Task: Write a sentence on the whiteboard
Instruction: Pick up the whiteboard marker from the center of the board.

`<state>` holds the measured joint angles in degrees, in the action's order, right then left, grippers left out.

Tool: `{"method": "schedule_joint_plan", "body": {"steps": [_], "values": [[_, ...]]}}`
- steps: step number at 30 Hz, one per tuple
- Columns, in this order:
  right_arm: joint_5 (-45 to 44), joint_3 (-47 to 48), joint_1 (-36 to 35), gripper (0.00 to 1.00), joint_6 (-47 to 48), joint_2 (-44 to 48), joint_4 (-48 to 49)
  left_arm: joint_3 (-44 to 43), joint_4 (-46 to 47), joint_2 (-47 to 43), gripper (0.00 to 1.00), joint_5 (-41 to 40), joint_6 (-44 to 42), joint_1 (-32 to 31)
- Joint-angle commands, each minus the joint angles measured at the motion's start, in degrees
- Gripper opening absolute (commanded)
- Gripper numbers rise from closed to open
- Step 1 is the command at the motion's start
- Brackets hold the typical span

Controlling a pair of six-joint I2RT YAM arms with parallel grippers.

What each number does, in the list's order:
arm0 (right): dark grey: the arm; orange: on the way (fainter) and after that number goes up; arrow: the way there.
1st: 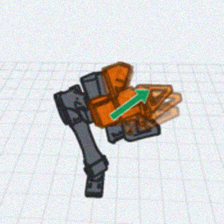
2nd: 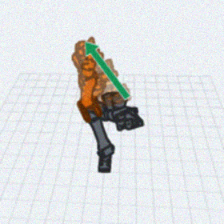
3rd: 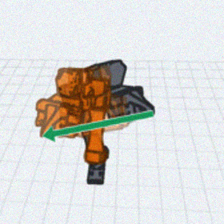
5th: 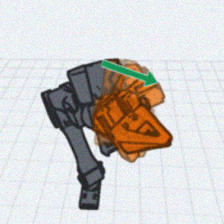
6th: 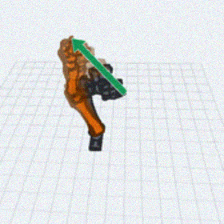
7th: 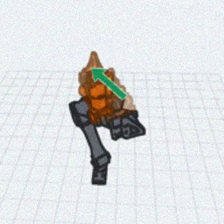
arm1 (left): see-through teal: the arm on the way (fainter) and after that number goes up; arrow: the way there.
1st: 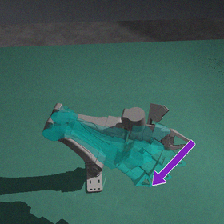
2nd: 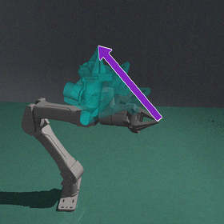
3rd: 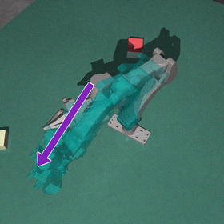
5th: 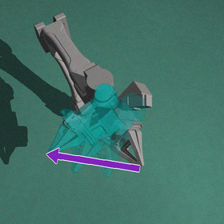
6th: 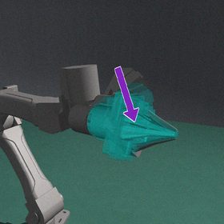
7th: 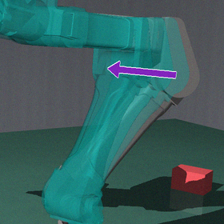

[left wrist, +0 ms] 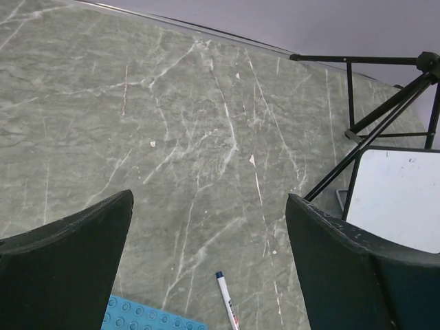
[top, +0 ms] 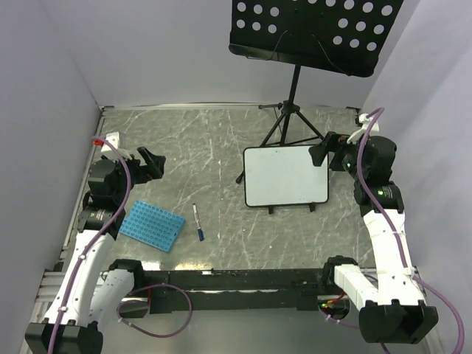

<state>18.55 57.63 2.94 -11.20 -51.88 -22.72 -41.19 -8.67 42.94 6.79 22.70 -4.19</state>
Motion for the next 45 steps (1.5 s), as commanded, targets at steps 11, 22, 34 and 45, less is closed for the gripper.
{"method": "schedule_joint_plan", "body": {"steps": [11,22,34,45], "values": [[33.34,-2.16,0.22,1.0,13.46,0.99,6.11,-0.21,-2.49,0.22,0.97,12.28,9.81,-0.12],[42.72,-5.68,-0.04,1.0,28.32,-2.26,1.11,-0.11,-13.73,-0.23,0.97,1.01,14.92,-13.46],[42.19,-9.72,0.66,1.0,33.97,-2.35,-0.13,-2.4,-21.13,13.12,0.99,-19.88,27.48,-40.45],[42.01,-9.2,0.93,1.0,34.49,-3.76,-1.36,-4.08,-18.5,26.93,0.97,-22.7,29.42,-45.91]]}}
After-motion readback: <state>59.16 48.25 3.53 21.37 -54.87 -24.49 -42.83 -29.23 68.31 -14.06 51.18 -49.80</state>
